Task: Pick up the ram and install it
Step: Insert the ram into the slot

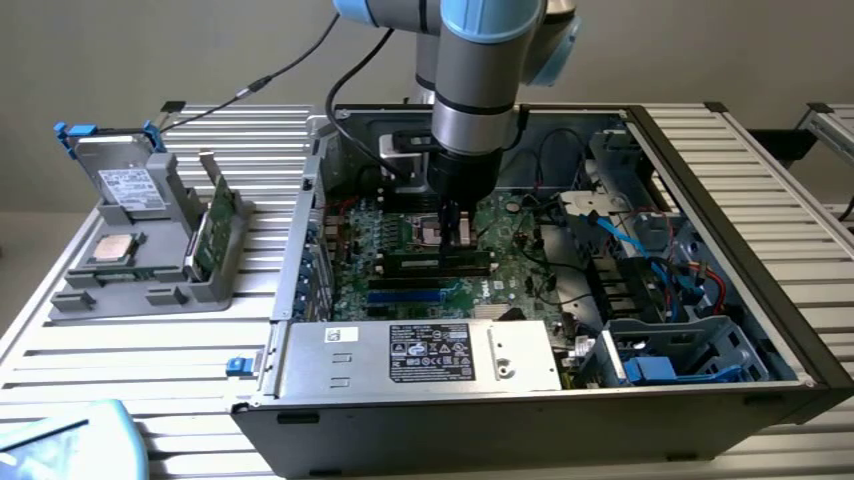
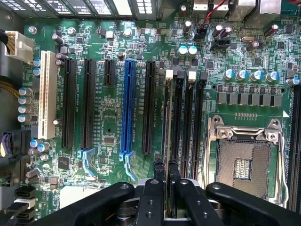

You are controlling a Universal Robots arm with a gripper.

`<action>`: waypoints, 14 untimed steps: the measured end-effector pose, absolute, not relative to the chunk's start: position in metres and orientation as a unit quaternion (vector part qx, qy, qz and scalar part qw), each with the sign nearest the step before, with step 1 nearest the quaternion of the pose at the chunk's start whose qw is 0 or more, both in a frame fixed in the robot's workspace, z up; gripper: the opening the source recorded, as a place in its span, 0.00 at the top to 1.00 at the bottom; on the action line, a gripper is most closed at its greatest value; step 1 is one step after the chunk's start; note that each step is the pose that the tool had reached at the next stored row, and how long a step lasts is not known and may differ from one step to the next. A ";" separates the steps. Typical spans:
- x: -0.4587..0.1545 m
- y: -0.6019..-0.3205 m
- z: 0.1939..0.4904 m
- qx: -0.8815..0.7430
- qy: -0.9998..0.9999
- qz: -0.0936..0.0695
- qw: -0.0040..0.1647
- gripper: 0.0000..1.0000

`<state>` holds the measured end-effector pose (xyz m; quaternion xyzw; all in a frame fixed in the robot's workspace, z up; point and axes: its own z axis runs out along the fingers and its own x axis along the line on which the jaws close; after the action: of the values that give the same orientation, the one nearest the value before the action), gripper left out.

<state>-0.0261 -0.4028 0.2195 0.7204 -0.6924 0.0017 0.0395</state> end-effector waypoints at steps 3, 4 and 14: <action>-0.026 -0.403 0.219 0.719 -0.694 0.002 0.040 0.86; -0.026 -0.403 0.219 0.719 -0.694 0.002 0.040 0.86; -0.026 -0.403 0.219 0.718 -0.695 -0.005 0.046 0.86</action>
<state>-0.0260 -0.4028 0.2190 0.7175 -0.6950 -0.0047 0.0457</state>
